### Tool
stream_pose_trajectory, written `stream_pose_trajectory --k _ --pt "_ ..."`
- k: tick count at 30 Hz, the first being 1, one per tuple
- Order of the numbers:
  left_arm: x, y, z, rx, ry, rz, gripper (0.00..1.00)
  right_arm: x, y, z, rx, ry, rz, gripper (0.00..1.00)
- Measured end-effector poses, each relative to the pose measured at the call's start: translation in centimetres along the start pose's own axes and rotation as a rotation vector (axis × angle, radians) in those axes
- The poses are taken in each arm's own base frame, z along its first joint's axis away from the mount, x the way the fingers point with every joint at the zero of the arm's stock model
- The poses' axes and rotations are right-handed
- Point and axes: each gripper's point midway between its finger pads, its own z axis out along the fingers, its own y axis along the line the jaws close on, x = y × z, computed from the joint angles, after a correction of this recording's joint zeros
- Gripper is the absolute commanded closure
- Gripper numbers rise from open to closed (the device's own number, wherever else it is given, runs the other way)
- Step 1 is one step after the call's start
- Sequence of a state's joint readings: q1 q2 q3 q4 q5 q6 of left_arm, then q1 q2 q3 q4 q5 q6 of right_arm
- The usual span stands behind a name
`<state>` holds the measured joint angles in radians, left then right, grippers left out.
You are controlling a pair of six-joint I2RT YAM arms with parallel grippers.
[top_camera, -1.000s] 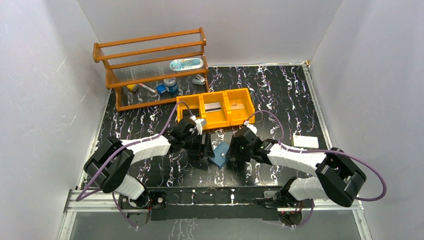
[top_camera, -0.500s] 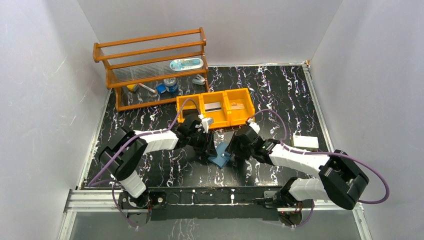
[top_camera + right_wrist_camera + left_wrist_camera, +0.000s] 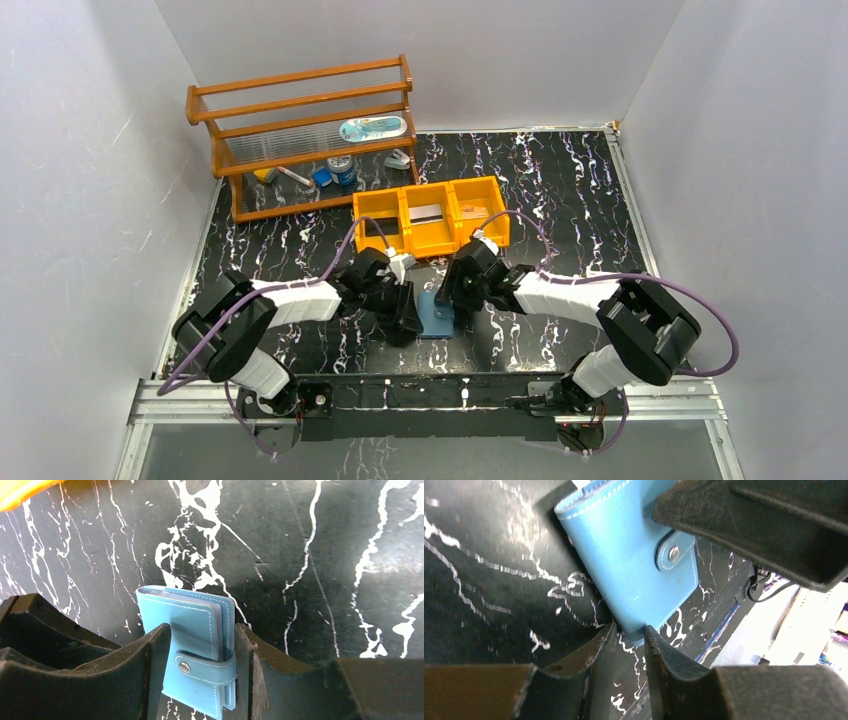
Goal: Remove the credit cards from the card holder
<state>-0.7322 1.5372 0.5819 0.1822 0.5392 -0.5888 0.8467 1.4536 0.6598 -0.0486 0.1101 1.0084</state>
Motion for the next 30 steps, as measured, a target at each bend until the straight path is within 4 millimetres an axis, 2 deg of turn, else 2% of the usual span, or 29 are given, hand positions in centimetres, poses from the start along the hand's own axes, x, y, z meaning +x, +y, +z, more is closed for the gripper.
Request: stream_pose_trajectory --k 4,9,12,14,15,17,21,27,30 --pt "1.3 0.2 -0.9 -0.015 -0.013 -0.021 0.74 0.5 0.5 0.0 -0.013 0.031 -0.065 0.36" --pt "1.5 0.6 -2.2 -0.050 -0.067 -0.029 0.67 0.5 -0.1 -0.7 0.026 0.038 -0.125 0.19" --pt "0.7 0.5 -2.8 -0.070 -0.117 -0.023 0.60 0.2 -0.7 -1.6 0.057 0.026 -0.143 0.11" --pt "0.0 0.5 -3.4 -0.091 -0.159 -0.022 0.48 -0.3 -0.7 -2.6 0.060 0.007 -0.158 0.08" --pt "-0.2 0.6 -3.6 -0.103 -0.174 -0.022 0.42 -0.4 -0.6 -2.9 0.059 0.000 -0.164 0.08" --pt "-0.8 0.7 -4.2 -0.130 -0.214 -0.026 0.36 -0.9 -0.3 -3.8 0.052 -0.028 -0.175 0.07" --pt "-2.3 1.2 -5.8 -0.201 -0.314 -0.041 0.04 -1.0 0.2 -4.9 0.069 -0.066 -0.205 0.08" --pt "-4.5 1.2 -9.3 -0.268 -0.507 -0.071 0.02 -0.7 1.4 -5.7 0.150 -0.132 -0.274 0.10" --pt "-5.2 0.9 -11.2 -0.271 -0.602 -0.088 0.02 -0.4 2.3 -5.7 0.173 -0.163 -0.314 0.18"
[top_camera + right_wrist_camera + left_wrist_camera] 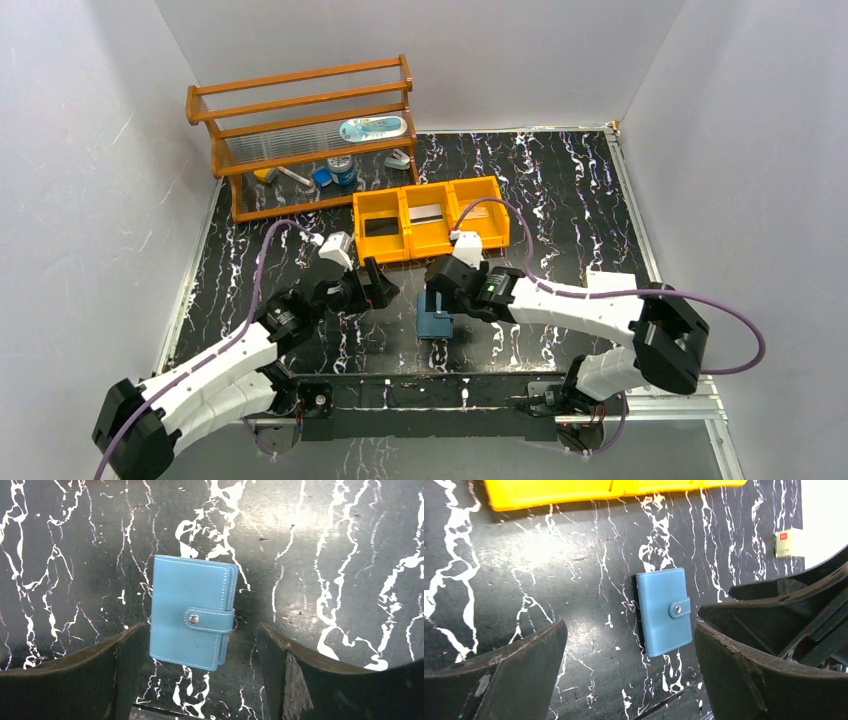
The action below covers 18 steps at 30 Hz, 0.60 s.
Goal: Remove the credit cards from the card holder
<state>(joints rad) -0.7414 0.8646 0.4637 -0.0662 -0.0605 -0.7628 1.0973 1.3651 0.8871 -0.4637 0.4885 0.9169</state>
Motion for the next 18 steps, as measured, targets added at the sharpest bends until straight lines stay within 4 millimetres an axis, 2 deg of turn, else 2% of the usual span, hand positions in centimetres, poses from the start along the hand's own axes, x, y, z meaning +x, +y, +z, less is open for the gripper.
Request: stream_pose_trajectory --k 2,8,13,18 --pt "-0.6 0.3 -0.6 -0.013 -0.039 -0.011 0.02 0.2 0.6 0.1 0.011 -0.003 -0.020 0.26" --pt "-0.6 2.8 -1.8 -0.118 -0.072 -0.030 0.05 1.8 1.3 1.5 0.076 0.038 -0.027 0.36" --pt "-0.7 4.4 -2.9 -0.186 -0.097 -0.032 0.08 2.9 1.3 1.8 0.115 0.062 -0.045 0.42" --pt "-1.0 4.9 -3.4 -0.207 -0.122 -0.033 0.10 2.9 2.2 2.3 0.137 0.075 -0.066 0.43"
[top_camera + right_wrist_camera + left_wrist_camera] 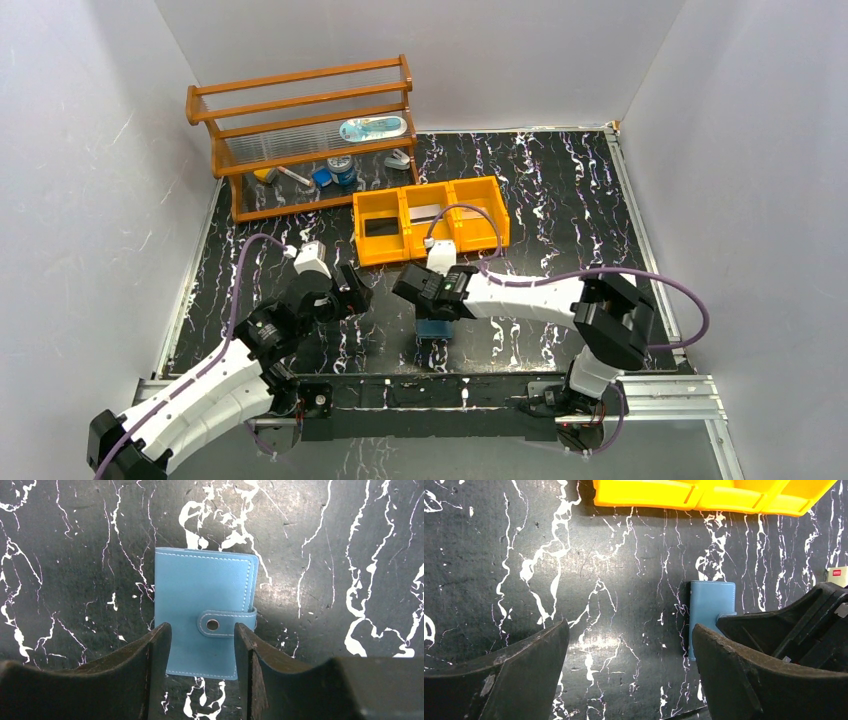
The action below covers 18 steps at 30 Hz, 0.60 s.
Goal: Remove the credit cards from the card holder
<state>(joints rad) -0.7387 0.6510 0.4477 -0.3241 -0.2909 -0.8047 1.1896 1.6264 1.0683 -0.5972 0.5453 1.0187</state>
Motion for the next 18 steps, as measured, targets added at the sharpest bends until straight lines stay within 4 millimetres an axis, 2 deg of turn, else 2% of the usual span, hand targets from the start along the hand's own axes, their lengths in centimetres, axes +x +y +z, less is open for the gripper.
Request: stream_pose_trajectory --k 9,16,18 --pt "0.6 0.8 0.3 -0.039 0.025 0.015 0.14 0.9 -0.1 2.0 0.104 0.042 -0.037 0.49" --pt "0.7 0.8 0.3 -0.039 0.027 0.017 0.16 0.8 0.0 1.9 0.110 0.040 -0.029 0.56" --pt "0.7 0.8 0.3 -0.037 0.029 0.019 0.16 0.9 -0.1 1.9 0.112 0.038 -0.024 0.62"
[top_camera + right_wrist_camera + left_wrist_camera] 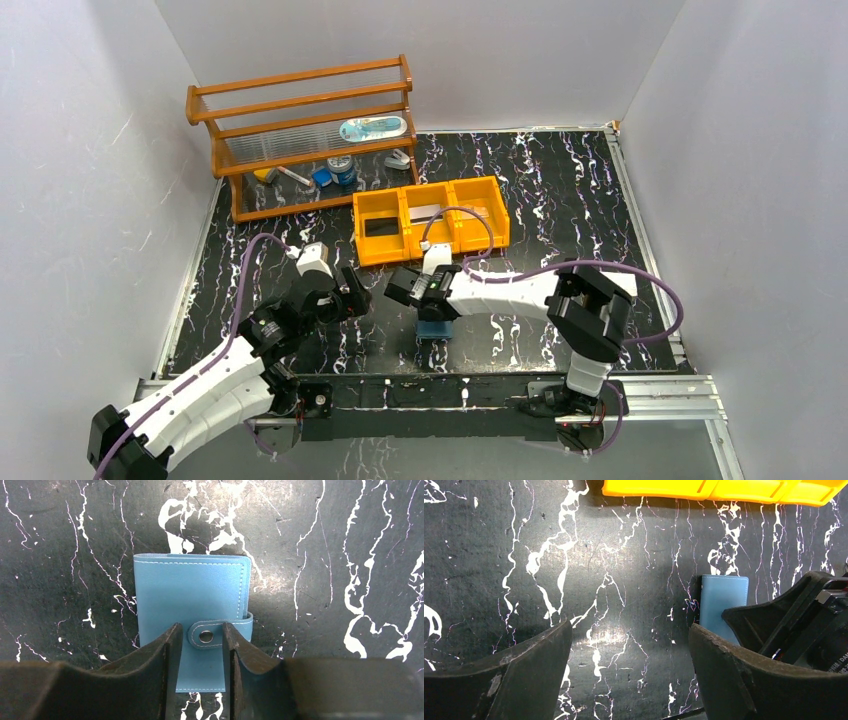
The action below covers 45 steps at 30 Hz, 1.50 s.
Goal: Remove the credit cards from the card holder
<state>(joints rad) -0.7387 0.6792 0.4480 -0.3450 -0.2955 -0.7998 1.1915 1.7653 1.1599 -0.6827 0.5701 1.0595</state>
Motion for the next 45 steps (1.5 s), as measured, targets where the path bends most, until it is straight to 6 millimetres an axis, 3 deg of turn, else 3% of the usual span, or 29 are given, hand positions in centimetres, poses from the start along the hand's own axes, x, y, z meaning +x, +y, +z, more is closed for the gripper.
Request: stream_pose_trajectory --k 8,17,27,34,45 --pt "0.5 -0.5 0.2 0.018 0.034 0.019 0.20 0.2 -0.5 -0.1 -0.043 -0.030 0.070 0.77" --pt "1.9 -1.5 0.8 0.060 0.111 0.044 0.22 0.1 -0.6 -0.1 -0.157 -0.052 0.153 0.80" --pt "2.7 -2.7 1.2 0.104 0.170 0.053 0.25 0.2 -1.5 -0.2 -0.441 -0.029 0.385 0.81" --pt "3.2 -4.3 1.6 0.172 0.208 0.061 0.29 0.7 -2.5 -0.5 -0.480 -0.013 0.424 0.81" --pt "6.7 -7.6 4.1 0.263 0.448 0.091 0.38 0.9 -2.5 -0.6 -0.488 -0.009 0.427 0.79"
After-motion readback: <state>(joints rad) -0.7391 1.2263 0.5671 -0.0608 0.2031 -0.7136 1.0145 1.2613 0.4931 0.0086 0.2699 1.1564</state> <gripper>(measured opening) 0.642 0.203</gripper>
